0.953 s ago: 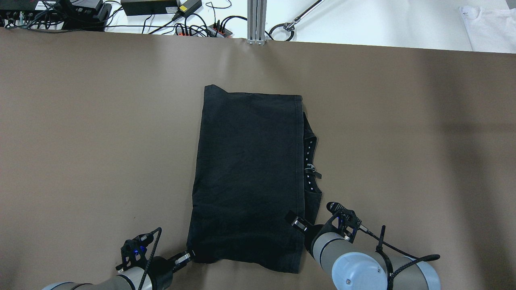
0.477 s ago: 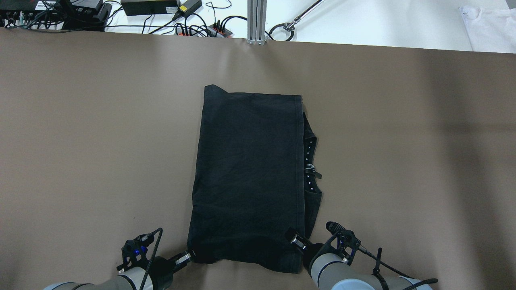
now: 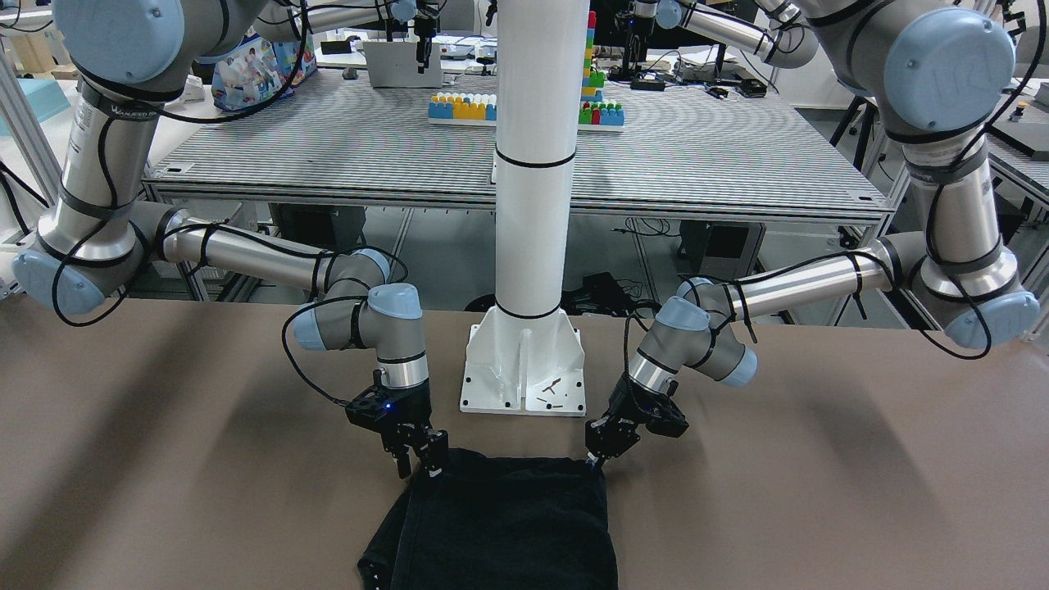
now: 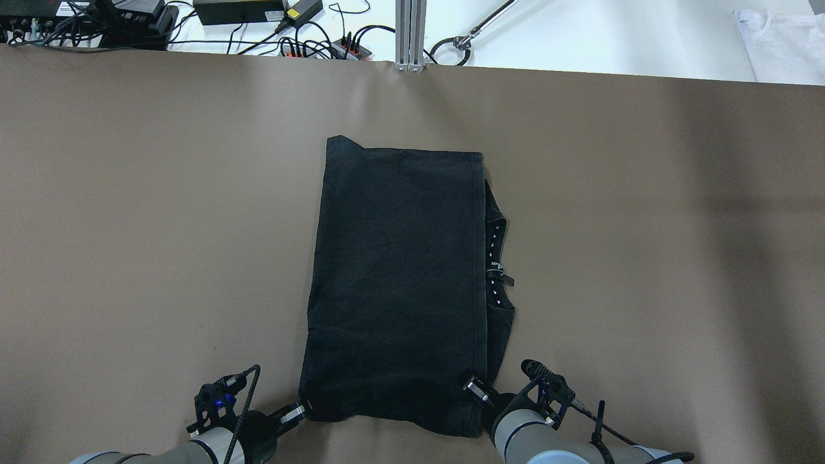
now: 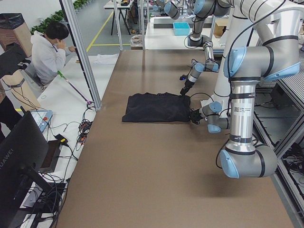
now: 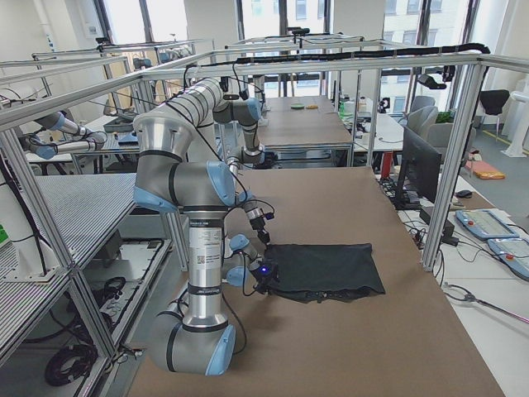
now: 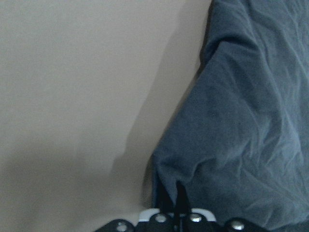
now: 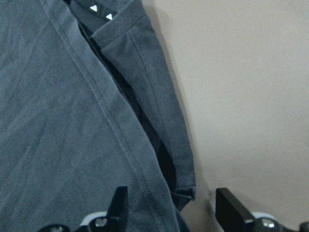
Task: Fold clothes
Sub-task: 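Grasp the near edge with both grippers and lift it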
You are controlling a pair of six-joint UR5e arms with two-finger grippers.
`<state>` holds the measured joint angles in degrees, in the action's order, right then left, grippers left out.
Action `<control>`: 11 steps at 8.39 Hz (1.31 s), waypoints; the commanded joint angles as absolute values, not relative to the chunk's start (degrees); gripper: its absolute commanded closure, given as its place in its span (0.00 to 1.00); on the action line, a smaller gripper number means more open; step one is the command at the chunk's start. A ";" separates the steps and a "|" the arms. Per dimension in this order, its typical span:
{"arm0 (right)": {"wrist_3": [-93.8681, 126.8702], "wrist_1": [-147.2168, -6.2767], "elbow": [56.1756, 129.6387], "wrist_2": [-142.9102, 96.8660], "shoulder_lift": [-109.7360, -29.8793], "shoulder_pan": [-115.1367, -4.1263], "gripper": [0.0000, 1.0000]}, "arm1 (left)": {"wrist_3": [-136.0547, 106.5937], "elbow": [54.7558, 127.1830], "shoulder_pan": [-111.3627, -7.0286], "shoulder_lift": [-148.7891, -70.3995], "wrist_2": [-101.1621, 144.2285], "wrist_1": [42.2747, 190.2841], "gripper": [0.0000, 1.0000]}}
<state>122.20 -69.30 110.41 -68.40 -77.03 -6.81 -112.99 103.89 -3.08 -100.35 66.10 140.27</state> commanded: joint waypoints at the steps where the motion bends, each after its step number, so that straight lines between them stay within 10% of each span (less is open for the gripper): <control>1: 122.43 -69.35 110.13 -68.38 -77.08 -6.85 0.37 | -112.94 103.89 -3.08 -100.37 66.09 140.27 1.00; 6: 123.40 -69.26 110.21 -68.29 -76.38 -7.12 1.00 | -112.85 104.15 -3.08 -100.46 66.09 140.27 1.00; 11: 122.52 -69.78 115.64 -68.29 -77.34 -7.91 1.00 | -109.35 112.29 -3.78 -100.11 67.14 140.10 1.00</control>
